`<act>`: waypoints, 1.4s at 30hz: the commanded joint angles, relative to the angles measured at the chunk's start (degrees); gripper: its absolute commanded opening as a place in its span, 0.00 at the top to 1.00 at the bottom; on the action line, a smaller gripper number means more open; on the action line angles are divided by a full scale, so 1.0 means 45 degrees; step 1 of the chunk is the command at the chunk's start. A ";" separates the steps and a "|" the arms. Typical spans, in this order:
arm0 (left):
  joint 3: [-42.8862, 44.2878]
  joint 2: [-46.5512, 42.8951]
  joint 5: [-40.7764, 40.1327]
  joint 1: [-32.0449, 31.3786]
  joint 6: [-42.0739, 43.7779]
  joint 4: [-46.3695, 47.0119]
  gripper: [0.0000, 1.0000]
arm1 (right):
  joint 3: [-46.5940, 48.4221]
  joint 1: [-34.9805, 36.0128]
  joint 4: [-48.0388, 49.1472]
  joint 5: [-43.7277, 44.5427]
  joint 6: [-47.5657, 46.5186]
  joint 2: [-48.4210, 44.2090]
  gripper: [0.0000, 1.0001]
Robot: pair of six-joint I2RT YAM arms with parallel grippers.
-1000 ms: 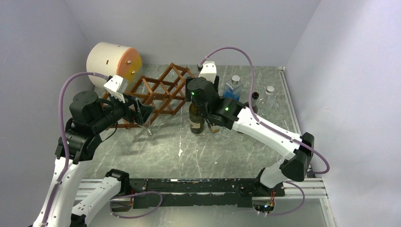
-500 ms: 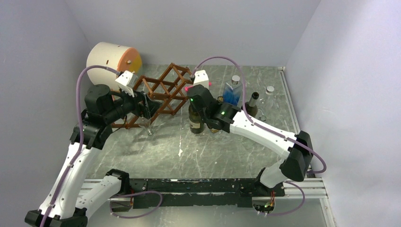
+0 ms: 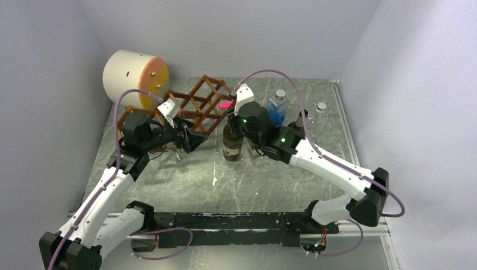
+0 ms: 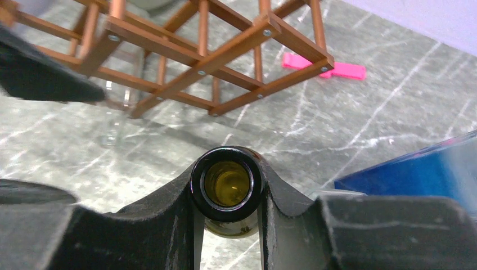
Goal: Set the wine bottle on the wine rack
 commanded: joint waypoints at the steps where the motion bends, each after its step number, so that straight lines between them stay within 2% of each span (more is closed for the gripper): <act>1: -0.0836 -0.0017 0.1282 -0.0489 0.0581 0.2340 0.05 | -0.0105 -0.0034 0.2017 -0.1645 -0.0177 -0.1611 1.00; 7: -0.1050 0.0672 0.1751 -0.0971 0.0532 0.2771 0.07 | 0.0163 -0.0053 0.2113 -0.2814 0.0298 -0.2330 1.00; 13: -0.0766 0.1518 0.2465 -0.1524 0.0834 0.2797 0.06 | 0.1806 -0.0100 0.0638 -0.2797 0.1458 -0.1871 1.00; 15: -0.0916 0.1577 0.1987 -0.1842 0.0821 0.3482 0.05 | 0.2068 -0.0220 0.0417 -0.2932 0.1579 -0.1768 1.00; 16: -0.1098 0.1540 0.1505 -0.2049 0.0804 0.3888 0.01 | 0.2197 -0.0286 0.0343 -0.3062 0.1619 -0.1708 1.00; 18: -0.1450 0.1390 0.0060 -0.2461 0.0551 0.4800 0.01 | 0.2481 -0.0460 0.0106 -0.3356 0.1690 -0.1579 1.00; 21: -0.2001 0.1217 -0.0391 -0.2663 0.0584 0.6074 0.01 | 0.2926 -0.0701 -0.0155 -0.3889 0.1715 -0.1430 1.00; 24: -0.2198 0.1202 -0.0295 -0.2746 0.0783 0.6642 0.07 | 0.3146 -0.0927 -0.0211 -0.4407 0.1700 -0.1399 1.00; 25: -0.2202 0.1219 -0.0335 -0.2767 0.0809 0.6686 0.01 | 0.3181 -0.0958 -0.0194 -0.4538 0.1671 -0.1412 1.00; 31: -0.2501 0.1162 -0.0094 -0.2912 0.0992 0.6940 0.01 | 0.2810 -0.1048 0.0434 -0.5282 0.1546 -0.1762 1.00; 42: -0.1997 0.1547 0.1486 -0.3186 0.1500 0.5470 0.03 | 0.2650 -0.1043 0.1130 -0.7303 0.1053 -0.2012 1.00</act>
